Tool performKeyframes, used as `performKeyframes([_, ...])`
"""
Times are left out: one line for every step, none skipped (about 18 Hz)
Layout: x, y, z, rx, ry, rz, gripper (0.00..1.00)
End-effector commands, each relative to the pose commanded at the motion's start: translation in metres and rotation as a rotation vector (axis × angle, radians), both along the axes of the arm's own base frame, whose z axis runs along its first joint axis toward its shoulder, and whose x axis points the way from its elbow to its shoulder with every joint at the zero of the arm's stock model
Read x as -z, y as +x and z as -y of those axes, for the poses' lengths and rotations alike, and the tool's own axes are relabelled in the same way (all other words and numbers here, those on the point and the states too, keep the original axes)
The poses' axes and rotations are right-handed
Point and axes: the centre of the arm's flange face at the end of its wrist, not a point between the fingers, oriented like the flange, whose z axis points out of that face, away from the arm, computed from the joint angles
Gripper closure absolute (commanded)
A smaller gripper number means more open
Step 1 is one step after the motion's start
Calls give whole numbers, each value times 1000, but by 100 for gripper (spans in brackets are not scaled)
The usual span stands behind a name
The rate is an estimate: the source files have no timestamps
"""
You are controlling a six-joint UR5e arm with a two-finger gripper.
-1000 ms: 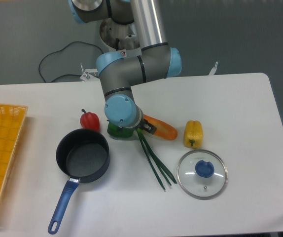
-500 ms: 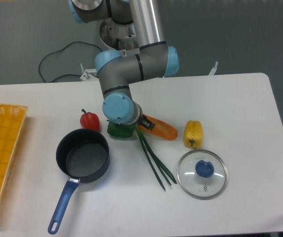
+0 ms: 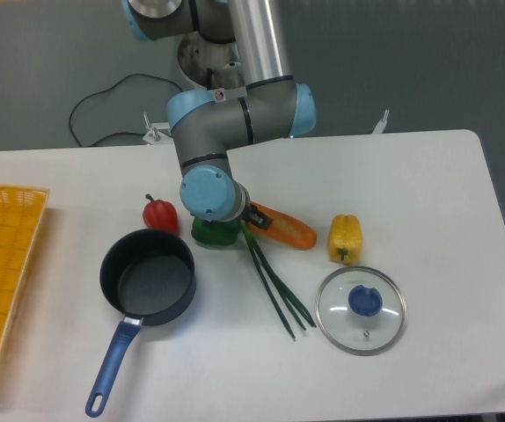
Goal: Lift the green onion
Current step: 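Close the gripper on the green onion stalks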
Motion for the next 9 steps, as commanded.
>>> performKeyframes([1, 1, -1, 2, 0, 0, 3])
performKeyframes([2, 1, 0, 2, -4, 2, 5])
performKeyframes([4, 1, -1, 4, -7, 4, 8])
performKeyframes([4, 1, -1, 4, -7, 4, 12])
performKeyframes([6, 2, 0, 4, -10, 5, 14])
performKeyframes([7, 2, 0, 4, -11, 6, 17])
performKeyframes([8, 3, -1, 7, -13, 8, 19])
performKeyframes([9, 4, -1, 9, -15, 9, 22])
performKeyframes([9, 4, -1, 9, -15, 8, 26])
